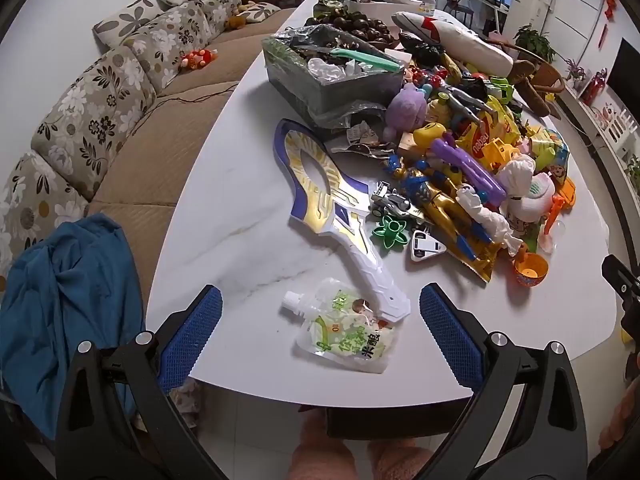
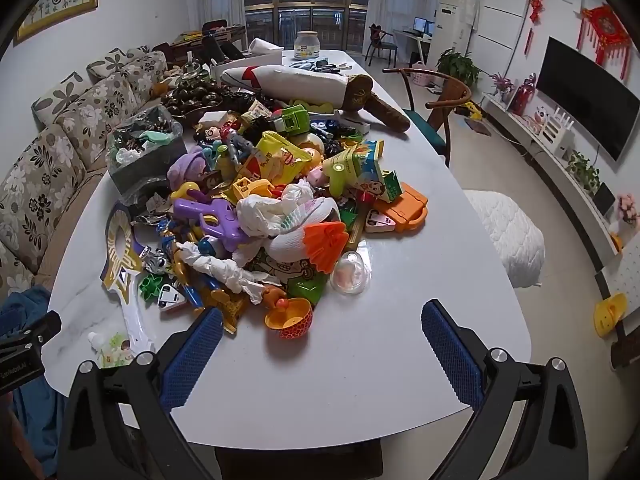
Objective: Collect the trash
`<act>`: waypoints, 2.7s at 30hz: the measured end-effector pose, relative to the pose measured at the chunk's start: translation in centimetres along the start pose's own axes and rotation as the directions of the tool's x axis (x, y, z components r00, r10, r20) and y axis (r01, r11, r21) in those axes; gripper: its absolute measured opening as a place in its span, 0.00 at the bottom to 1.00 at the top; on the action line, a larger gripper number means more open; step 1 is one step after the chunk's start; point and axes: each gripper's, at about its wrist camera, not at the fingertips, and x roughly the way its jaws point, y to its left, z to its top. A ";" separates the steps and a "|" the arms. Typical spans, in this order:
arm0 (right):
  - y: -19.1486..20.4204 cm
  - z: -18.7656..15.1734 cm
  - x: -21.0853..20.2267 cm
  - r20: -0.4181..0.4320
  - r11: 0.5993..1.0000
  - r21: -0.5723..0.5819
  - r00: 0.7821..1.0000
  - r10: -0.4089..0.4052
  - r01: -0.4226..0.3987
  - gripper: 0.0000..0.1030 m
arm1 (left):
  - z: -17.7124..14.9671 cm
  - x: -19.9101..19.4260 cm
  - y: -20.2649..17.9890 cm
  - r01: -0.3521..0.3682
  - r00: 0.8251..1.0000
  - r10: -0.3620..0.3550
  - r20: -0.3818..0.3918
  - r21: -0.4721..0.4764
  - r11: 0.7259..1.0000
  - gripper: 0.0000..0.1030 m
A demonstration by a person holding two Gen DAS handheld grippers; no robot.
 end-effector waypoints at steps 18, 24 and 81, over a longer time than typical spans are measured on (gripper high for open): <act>-0.1 0.0 0.1 -0.005 1.000 -0.002 1.000 -0.007 0.007 0.95 | 0.0 0.5 0.0 0.004 1.000 -0.004 -0.008 0.010 1.000 0.94; -0.1 -0.1 0.2 -0.007 1.000 0.000 1.000 -0.005 0.005 0.95 | -0.1 0.6 0.0 0.007 1.000 -0.007 -0.010 0.010 1.000 0.94; -0.3 -0.9 0.6 -0.026 1.000 0.006 1.000 -0.002 0.002 0.95 | -0.9 1.0 0.2 0.004 1.000 -0.004 -0.019 0.011 1.000 0.94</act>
